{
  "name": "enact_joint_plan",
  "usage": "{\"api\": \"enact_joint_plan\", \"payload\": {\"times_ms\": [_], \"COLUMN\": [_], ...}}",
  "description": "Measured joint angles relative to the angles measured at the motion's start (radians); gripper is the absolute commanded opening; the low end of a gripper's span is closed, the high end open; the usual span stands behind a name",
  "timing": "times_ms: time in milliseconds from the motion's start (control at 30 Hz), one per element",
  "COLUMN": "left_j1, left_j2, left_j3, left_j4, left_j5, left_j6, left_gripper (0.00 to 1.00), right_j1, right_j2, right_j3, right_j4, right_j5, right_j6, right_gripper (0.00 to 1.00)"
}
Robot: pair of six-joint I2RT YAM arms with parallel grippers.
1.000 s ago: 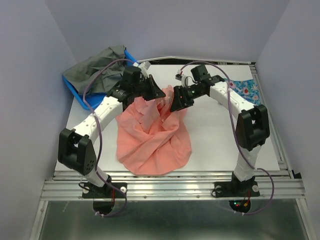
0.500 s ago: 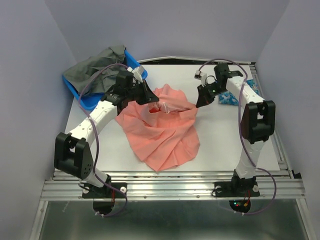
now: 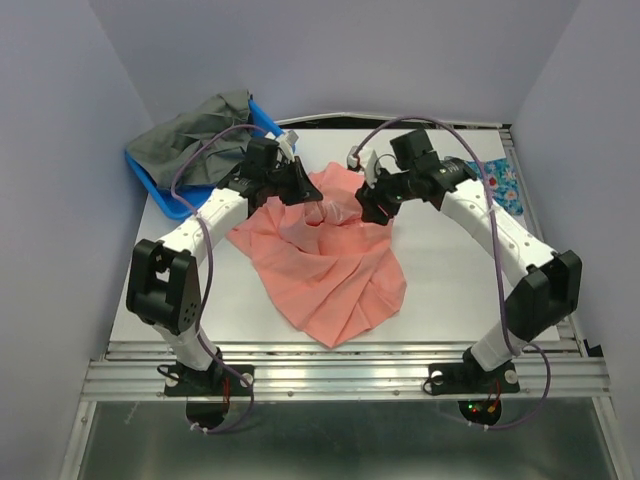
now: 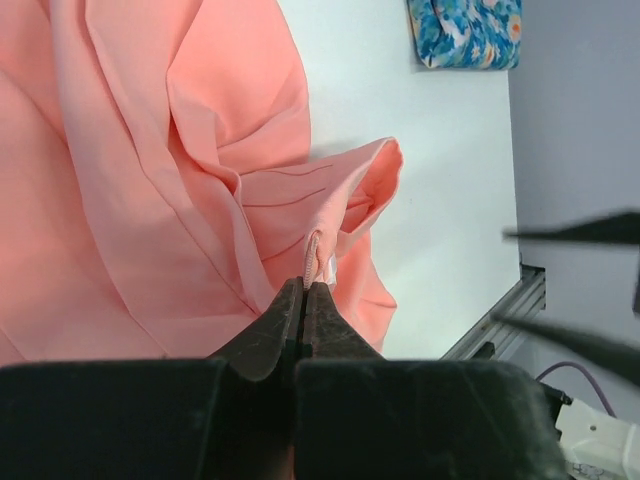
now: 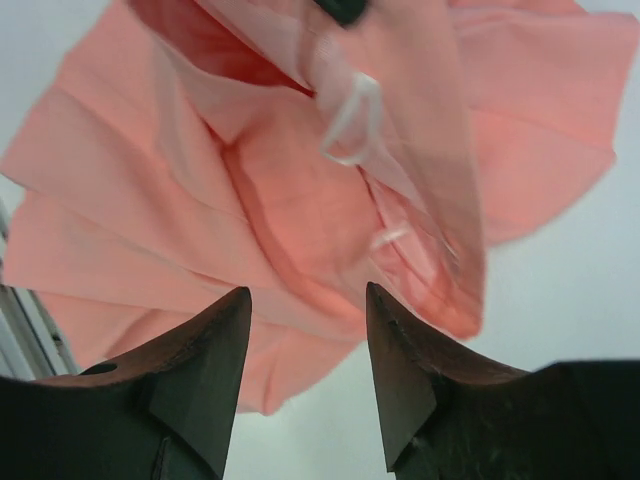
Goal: Fold and stack the skirts
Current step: Flatten the skirt out
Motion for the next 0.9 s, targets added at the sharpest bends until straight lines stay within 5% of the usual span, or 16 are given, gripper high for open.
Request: {"api": "enact_joint_plan", "payload": {"times_ms": [133, 567, 767, 900], "left_j1": [0.000, 0.000, 0.008, 0.024], "left_j2": [0.031, 0.031, 0.031, 0.044], "left_j3": [0.021, 0.041, 0.043, 0.058], "left_j4": [-0.001, -0.001, -0.001, -0.003], "left_j5": [0.000, -0.002, -0.008, -0.008], "left_j6": [-0.002, 0.000, 0.010, 0.016], "left_gripper": [0.00, 0.00, 0.00, 0.00], "right_j1": [0.108, 0.103, 0.103, 0.103], "right_j2": [0.000, 0.220, 0.233, 0.233], "right_j3": [-0.014, -0.066, -0.083, -0.082], "right_j4": [0.048, 0.159, 0.154, 0.084], "right_j5": [0.052, 0.204, 0.176, 0.110], "right_j6": [0.050, 0.121, 0.076, 0.019], "right_gripper": [0.57, 0.62, 0.41, 0.04]}}
